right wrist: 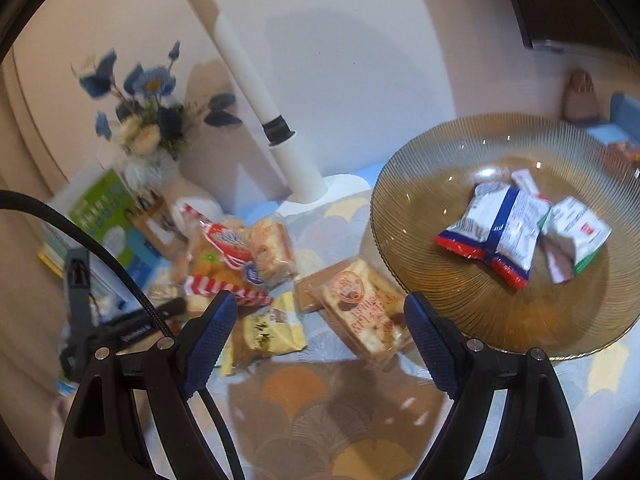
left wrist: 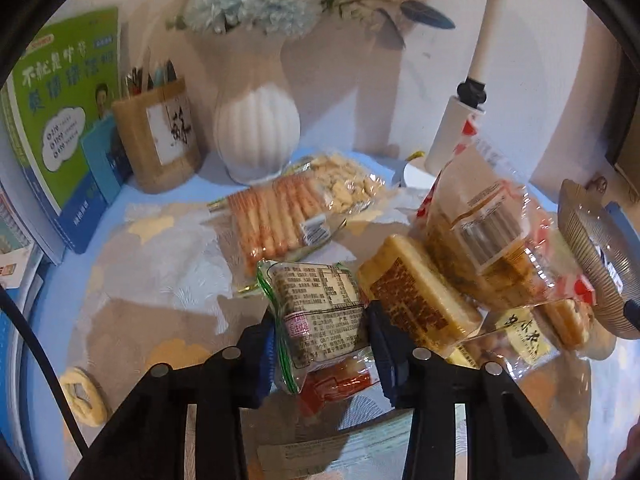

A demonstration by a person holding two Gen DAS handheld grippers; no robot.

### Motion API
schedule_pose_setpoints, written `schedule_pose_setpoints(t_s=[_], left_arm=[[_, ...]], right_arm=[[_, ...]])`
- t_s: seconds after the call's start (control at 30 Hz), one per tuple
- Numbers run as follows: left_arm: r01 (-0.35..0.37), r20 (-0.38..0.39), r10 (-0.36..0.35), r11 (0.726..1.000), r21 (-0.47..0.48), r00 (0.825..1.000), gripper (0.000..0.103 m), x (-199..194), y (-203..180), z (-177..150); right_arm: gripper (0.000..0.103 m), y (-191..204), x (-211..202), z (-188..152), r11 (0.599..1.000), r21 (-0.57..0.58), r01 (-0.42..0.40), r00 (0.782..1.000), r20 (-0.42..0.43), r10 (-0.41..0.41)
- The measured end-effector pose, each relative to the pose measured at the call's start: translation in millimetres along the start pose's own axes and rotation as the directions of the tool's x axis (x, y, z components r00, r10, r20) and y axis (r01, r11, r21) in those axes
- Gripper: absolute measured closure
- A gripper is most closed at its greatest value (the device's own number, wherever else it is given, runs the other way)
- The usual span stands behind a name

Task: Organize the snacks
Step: 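Grasp the small clear-wrapped biscuit pack with the left tool and drop it into the bowl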

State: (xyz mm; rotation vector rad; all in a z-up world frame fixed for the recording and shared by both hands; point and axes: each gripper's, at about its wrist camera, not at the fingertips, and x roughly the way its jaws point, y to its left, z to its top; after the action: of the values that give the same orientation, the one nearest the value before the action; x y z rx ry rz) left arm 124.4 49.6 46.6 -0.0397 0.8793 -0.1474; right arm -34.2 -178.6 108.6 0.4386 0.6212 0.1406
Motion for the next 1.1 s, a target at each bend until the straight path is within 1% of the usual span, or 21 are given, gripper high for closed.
schedule_pose_setpoints(t_s=[0.07,0.13,0.2,0.27,0.37,0.47,0.57,0.6,0.67,0.7,0.73,0.77,0.8,0.83,0.87,0.9,0.97,1.03,1.1], left_arm=[[0.002,0.008,-0.002,1.0,-0.017,1.0,0.063,-4,4,3],[0.006,0.031,-0.005,1.0,-0.028,1.0,0.064,-11,5,7],[0.009,0.06,-0.007,0.999,-0.034,0.998,0.064,-23,5,12],[0.027,0.088,-0.023,0.999,-0.039,0.996,0.064,-37,2,20],[0.07,0.138,-0.065,0.997,-0.03,0.988,0.064,-59,-15,38],[0.144,0.17,-0.144,0.989,0.017,0.975,0.064,-77,-48,61],[0.214,0.196,-0.227,0.973,0.086,0.954,0.063,-84,-96,79],[0.243,0.187,-0.263,0.962,0.122,0.947,0.063,-82,-119,84],[0.277,0.151,-0.302,0.946,0.166,0.941,0.063,-75,-152,86],[0.293,0.129,-0.318,0.939,0.179,0.939,0.063,-70,-170,85],[0.317,0.106,-0.34,0.93,0.186,0.934,0.063,-64,-187,85],[0.343,0.081,-0.363,0.919,0.196,0.928,0.061,-58,-202,84],[0.352,0.05,-0.37,0.911,0.214,0.928,0.057,-51,-220,81],[0.34,0.018,-0.355,0.908,0.244,0.935,0.044,-46,-237,78],[0.313,-0.004,-0.325,0.908,0.28,0.946,0.028,-40,-250,75],[0.289,-0.007,-0.301,0.909,0.299,0.954,0.023,-37,-256,74],[0.247,0.005,-0.262,0.916,0.318,0.965,0.021,-36,-257,68],[0.24,-0.001,-0.251,0.922,0.304,0.968,0.019,-38,-248,67],[0.239,-0.006,-0.246,0.934,0.266,0.969,0.017,-41,-228,68]], right_arm=[[0.018,-3,-4,-1,1.0,0.006,-0.014,1.0,0.012,0.014],[0.018,-3,-11,0,1.0,0.004,-0.008,0.999,0.032,0.008],[0.018,-5,-21,2,0.999,0.013,-0.035,0.998,0.062,0.034],[0.018,-10,-33,4,0.997,0.035,-0.062,0.994,0.095,0.059],[0.018,-14,-50,12,0.997,0.054,-0.049,0.989,0.14,0.041],[0.018,-21,-66,23,0.998,0.062,0.005,0.984,0.176,-0.016],[0.018,-33,-78,33,0.994,0.057,0.088,0.975,0.198,-0.098],[0.018,-39,-80,35,0.991,0.056,0.121,0.972,0.196,-0.13],[0.018,-49,-83,36,0.983,0.053,0.175,0.963,0.2,-0.182],[0.018,-55,-86,36,0.977,0.059,0.206,0.956,0.198,-0.214],[0.018,-62,-87,37,0.974,0.066,0.218,0.955,0.19,-0.227],[0.018,-69,-90,37,0.971,0.074,0.226,0.955,0.178,-0.236],[0.018,-74,-91,37,0.968,0.08,0.236,0.954,0.171,-0.247],[0.018,-78,-93,37,0.966,0.083,0.246,0.952,0.166,-0.256],[0.018,-82,-95,36,0.962,0.083,0.259,0.95,0.158,-0.27],[0.018,-85,-98,34,0.959,0.08,0.272,0.948,0.151,-0.282],[0.018,-86,-101,31,0.959,0.08,0.273,0.947,0.151,-0.282],[0.018,-83,-101,29,0.965,0.084,0.247,0.954,0.155,-0.258],[0.018,-73,-98,28,0.974,0.082,0.211,0.962,0.161,-0.222]])
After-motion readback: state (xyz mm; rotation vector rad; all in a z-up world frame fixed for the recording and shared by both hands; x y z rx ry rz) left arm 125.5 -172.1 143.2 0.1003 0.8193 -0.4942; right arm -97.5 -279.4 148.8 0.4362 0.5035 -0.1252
